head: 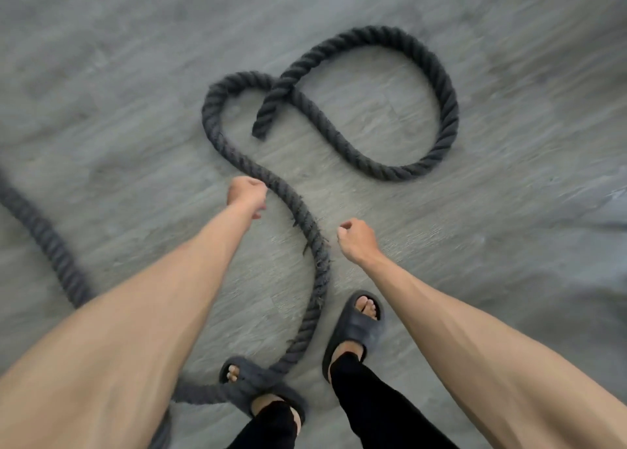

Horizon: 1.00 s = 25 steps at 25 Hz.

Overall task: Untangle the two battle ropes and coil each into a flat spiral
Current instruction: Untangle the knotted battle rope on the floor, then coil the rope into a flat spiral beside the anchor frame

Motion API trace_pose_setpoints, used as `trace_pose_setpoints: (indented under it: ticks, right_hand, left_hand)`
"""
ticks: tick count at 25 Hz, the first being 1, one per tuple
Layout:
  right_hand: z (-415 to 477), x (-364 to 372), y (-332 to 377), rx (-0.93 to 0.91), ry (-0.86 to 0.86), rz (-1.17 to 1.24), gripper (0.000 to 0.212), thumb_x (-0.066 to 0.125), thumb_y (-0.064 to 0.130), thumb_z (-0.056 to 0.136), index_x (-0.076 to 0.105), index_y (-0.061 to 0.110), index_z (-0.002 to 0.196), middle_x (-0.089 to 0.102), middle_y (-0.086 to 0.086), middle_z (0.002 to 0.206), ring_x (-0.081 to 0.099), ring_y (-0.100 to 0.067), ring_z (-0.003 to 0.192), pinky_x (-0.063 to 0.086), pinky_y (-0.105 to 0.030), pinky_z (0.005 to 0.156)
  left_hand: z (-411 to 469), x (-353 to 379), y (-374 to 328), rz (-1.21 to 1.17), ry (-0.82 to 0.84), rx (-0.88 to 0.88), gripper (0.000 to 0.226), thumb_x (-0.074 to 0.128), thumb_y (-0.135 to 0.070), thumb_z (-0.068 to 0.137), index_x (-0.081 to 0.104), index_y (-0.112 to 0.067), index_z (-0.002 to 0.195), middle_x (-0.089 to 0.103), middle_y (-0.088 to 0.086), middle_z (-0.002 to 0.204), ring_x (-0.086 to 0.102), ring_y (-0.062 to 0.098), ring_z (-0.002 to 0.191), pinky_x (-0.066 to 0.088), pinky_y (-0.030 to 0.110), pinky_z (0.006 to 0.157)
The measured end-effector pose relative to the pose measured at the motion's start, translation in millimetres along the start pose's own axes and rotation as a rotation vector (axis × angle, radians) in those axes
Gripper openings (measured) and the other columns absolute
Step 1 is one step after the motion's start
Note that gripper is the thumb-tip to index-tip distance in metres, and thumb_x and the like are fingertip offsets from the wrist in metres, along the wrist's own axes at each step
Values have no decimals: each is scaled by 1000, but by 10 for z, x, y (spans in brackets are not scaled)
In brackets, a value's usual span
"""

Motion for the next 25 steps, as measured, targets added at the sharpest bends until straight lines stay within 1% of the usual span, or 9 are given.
trace_pose_setpoints:
  ticks: [3,7,9,11,13,16,19,23,25]
  right_hand:
    - [-479,-743,388,-37,24,-52,31,48,19,100,65,6,123,67,-16,128,57,-33,125,44,-33,99]
    - [-1050,-1776,1118,-153,33,-210,30,46,19,99,66,4,115,67,-20,124,57,-37,122,45,-37,97]
    - [-1170,-2176,1485,-199,28,-289,31,45,19,98,66,3,113,67,-21,123,59,-38,121,46,-38,96]
    - [-1200,-2480,1811,-232,44,-372,30,44,21,97,65,2,109,67,-23,120,61,-40,116,47,-37,90]
    - [-1168,-2729,2133,-269,68,-439,30,44,22,96,64,2,107,68,-23,119,62,-40,112,47,-37,86]
    - [-1053,-3040,2580,-316,118,-579,28,44,21,95,66,7,106,69,-21,116,64,-38,107,43,-33,80]
    - [-777,-3277,2979,-318,181,-725,27,45,18,95,68,5,104,71,-20,112,65,-38,105,47,-33,79]
    - [-426,-3488,3385,-340,182,-875,18,45,16,93,58,7,84,70,-24,107,66,-41,101,49,-34,77]
    - [-276,-3453,3577,-365,247,-994,23,43,13,93,63,3,92,70,-23,108,66,-41,101,53,-36,79]
  left_hand:
    - [-873,-41,-627,226,178,76,11,53,-21,96,60,-22,87,67,8,86,66,23,71,53,33,68]
    - [-1742,-201,-1659,363,224,201,11,53,-23,92,61,-21,84,72,8,90,72,26,82,58,38,77]
    - [-2008,-244,-2159,385,234,289,12,55,-24,92,64,-17,92,74,10,95,71,27,86,57,38,84]
    - [-2166,-283,-2602,383,226,365,17,56,-22,92,67,-14,102,72,13,107,68,29,100,54,37,91]
    - [-2265,-343,-2965,386,218,404,21,55,-19,93,67,-11,108,71,14,111,66,30,106,51,33,92]
    - [-2179,-465,-3340,385,205,375,24,54,-20,93,67,-11,111,69,13,117,65,29,108,47,30,90]
    - [-1944,-610,-3591,315,184,290,26,54,-20,93,69,-11,112,70,13,117,66,28,109,47,29,90]
    - [-1697,-796,-3763,188,128,204,23,52,-19,93,68,-12,108,70,13,116,65,28,110,47,29,90]
    - [-1592,-867,-3745,114,99,122,22,52,-22,93,67,-15,108,68,11,118,63,28,114,47,31,92]
Point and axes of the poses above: each hand's wrist, its own z-axis towards the middle knuckle, its own x-axis out of the palm, y = z × x, the point moved 6 cm from there along z, towards the middle knuckle
